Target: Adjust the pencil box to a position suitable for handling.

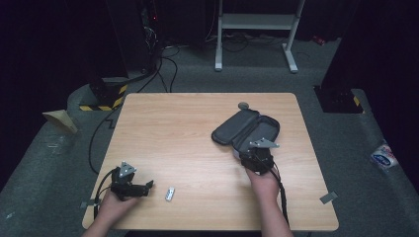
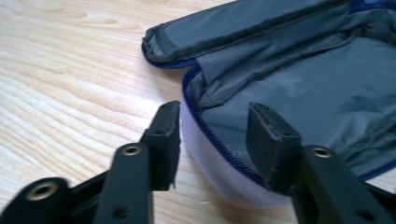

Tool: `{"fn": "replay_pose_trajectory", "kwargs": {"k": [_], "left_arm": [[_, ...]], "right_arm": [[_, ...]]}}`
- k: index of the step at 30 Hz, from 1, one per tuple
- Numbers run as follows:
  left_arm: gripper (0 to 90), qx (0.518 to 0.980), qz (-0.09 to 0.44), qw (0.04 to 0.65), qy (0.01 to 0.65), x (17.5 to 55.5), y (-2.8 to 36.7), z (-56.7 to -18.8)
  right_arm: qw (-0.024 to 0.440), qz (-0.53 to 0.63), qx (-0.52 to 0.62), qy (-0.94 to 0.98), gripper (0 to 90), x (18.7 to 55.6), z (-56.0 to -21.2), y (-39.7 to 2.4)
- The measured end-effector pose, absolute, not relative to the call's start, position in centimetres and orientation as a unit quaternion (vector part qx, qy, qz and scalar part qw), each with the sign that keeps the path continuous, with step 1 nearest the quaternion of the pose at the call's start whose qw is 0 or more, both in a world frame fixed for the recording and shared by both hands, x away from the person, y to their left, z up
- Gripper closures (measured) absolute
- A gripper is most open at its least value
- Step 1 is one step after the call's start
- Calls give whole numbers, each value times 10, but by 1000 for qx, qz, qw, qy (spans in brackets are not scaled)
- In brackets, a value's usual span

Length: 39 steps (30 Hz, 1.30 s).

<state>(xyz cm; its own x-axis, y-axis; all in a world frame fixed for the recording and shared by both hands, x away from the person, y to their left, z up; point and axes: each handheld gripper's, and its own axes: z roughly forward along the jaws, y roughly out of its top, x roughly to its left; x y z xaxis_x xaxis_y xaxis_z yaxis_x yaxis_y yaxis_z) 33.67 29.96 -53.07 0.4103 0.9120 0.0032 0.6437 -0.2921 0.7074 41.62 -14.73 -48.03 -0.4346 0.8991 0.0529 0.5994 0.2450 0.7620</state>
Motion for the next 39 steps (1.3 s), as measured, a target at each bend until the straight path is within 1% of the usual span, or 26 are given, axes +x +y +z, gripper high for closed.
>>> {"fn": "replay_pose_trajectory", "kwargs": {"k": [1,3,6,8,10,16,20,24,28,32,36,39], "left_arm": [[1,776,209,321,501,337,300,-531],[1,776,209,321,501,337,300,-531],[1,776,209,322,501,337,300,-531],[1,777,209,321,500,337,300,-531],[1,777,209,321,500,337,300,-531],[2,777,209,321,499,337,300,-531],[2,777,208,322,500,336,299,-531],[2,777,208,322,499,336,299,-531],[2,777,208,322,499,336,299,-531],[2,777,209,323,499,336,299,-531],[2,778,209,322,497,336,300,-531],[2,778,210,322,497,336,300,-531]], "right_arm": [[205,367,487,766,593,415,-481,-145],[205,368,483,768,624,413,-482,-143],[210,368,471,773,722,408,-483,-136],[210,368,468,775,735,408,-484,-135],[211,370,462,778,779,404,-486,-130],[211,380,448,782,832,397,-487,-120],[208,392,433,785,860,390,-488,-106],[207,399,420,788,865,385,-488,-94],[200,410,404,793,865,376,-488,-71],[200,413,390,798,858,372,-489,-58],[198,422,384,797,749,370,-487,-52],[204,429,390,788,700,368,-481,-59]]}}
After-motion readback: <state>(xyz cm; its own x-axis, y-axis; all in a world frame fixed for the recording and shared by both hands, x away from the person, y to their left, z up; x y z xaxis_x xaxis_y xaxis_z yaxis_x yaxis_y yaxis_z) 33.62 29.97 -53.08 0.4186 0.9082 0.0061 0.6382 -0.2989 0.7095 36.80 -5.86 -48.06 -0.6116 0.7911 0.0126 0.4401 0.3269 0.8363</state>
